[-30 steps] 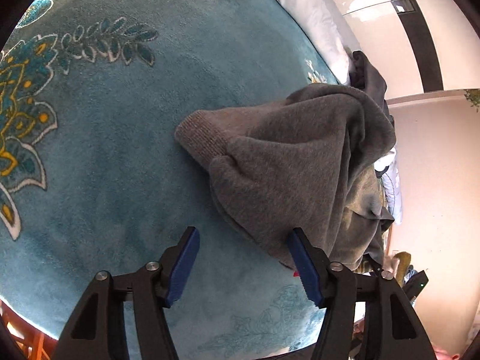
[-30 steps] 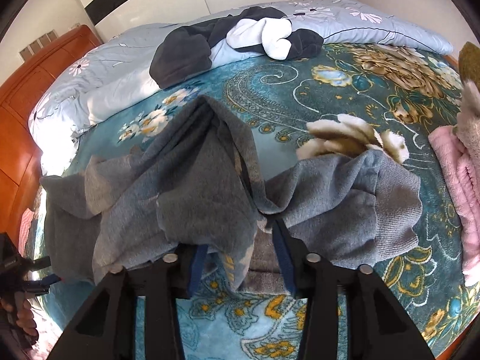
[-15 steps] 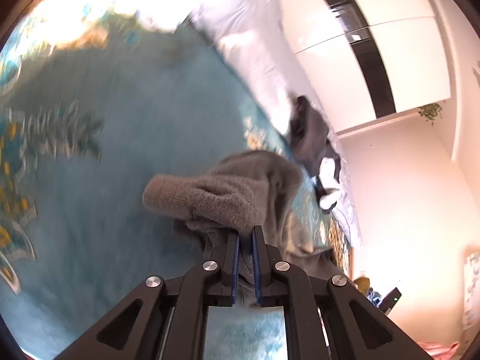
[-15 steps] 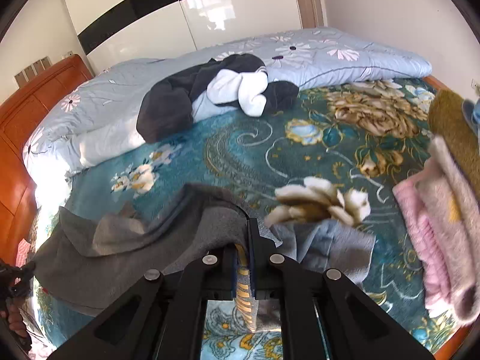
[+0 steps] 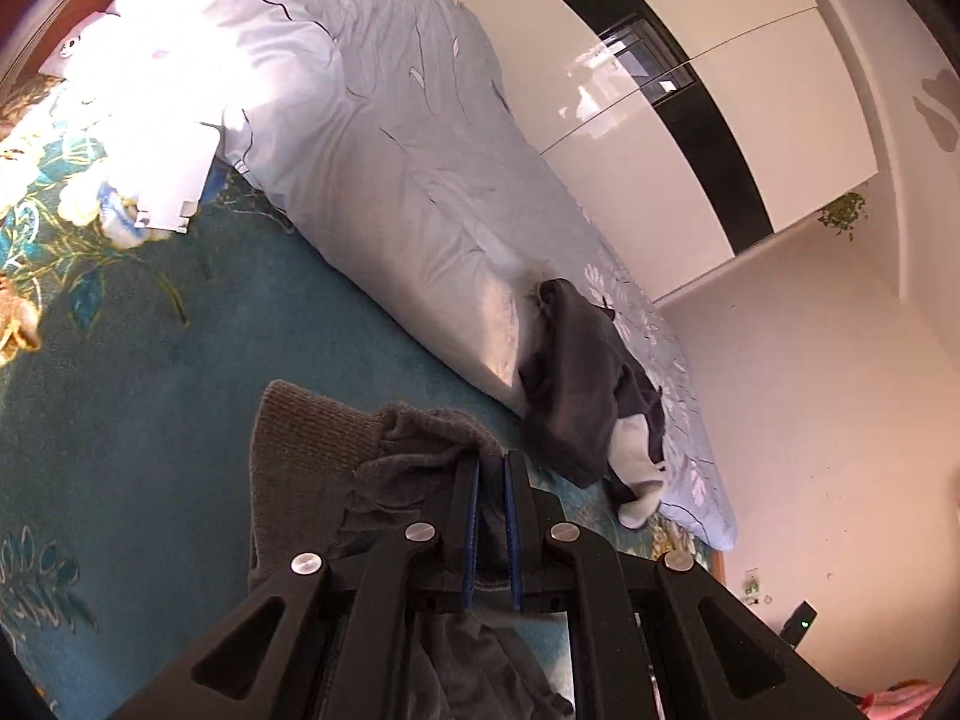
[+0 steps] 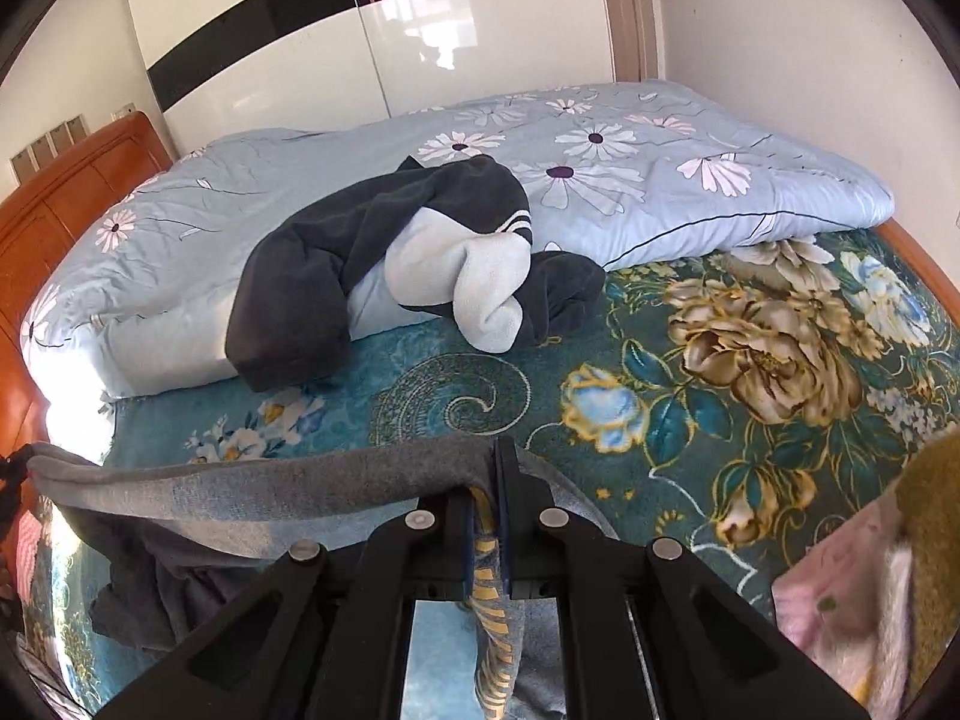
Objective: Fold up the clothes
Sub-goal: 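Lay the grey sweatshirt flat on the blanket with both grippers and release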
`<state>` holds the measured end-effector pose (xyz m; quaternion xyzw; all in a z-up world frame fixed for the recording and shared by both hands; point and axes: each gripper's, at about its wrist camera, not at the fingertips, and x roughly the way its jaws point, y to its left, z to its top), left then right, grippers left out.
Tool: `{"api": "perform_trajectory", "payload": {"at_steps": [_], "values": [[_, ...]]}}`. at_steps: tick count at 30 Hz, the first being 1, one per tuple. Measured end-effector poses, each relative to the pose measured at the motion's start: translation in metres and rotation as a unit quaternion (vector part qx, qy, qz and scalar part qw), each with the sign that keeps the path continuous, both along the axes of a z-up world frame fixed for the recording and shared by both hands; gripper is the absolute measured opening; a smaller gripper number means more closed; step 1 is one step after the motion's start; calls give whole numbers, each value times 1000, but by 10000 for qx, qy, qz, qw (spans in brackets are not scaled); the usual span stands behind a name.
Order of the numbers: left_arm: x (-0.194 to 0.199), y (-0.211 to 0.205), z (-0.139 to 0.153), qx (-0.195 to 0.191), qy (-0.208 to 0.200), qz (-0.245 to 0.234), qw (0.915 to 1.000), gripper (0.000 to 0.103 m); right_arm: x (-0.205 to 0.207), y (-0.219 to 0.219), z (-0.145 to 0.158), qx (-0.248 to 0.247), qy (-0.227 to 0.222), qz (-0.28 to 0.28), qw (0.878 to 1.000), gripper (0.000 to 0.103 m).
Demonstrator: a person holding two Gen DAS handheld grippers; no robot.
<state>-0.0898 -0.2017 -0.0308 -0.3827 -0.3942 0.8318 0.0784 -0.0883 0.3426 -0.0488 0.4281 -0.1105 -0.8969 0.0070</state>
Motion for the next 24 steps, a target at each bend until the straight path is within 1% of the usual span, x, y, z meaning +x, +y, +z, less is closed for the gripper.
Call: {"api": "perform_trajectory", "payload": {"at_steps": [1,5,6,9,12,14,16,17,18,19,20,22,24], "values": [[-16,2,-6,-136,-105,1,9999,9,-10,1,-3,12,-54,6,10000,6],[-61,18,-32,-620,-552,14,9965,9,-51,5,-16,58,-270,30,9996,6],[-69,21,-38,-712,-643,-25,9954,9,-58,4,-22,57,-350,31,9994,6],[-88,29,-56,-832,-913,-96,9923,9,-71,3,-42,113,-596,26,9982,6],[-93,39,-60,-1127,-1034,-188,9881,10,-76,2,-57,193,-782,15,9967,6],[-89,44,-57,-1319,-1058,-225,9853,12,-73,0,-56,248,-793,54,9965,6],[-83,47,-52,-1476,-1063,-222,9831,16,-69,-1,-55,303,-801,94,9963,12],[-79,48,-46,-1572,-1010,-221,9821,17,-68,-2,-55,331,-806,114,9961,19],[-73,49,-40,-1710,-957,-221,9804,21,-64,-4,-51,342,-771,165,9963,30],[-65,50,-33,-1865,-888,-209,9782,30,-60,-6,-47,352,-734,217,9964,38],[-58,51,-26,-2020,-820,-196,9758,35,-55,-9,-43,416,-675,253,9965,49],[-38,52,-13,-2312,-678,-154,9704,52,-40,-13,-34,398,-549,274,9973,52],[-16,52,-4,-2420,-568,-135,9685,59,-22,-17,-27,296,-434,276,9982,53]]}}
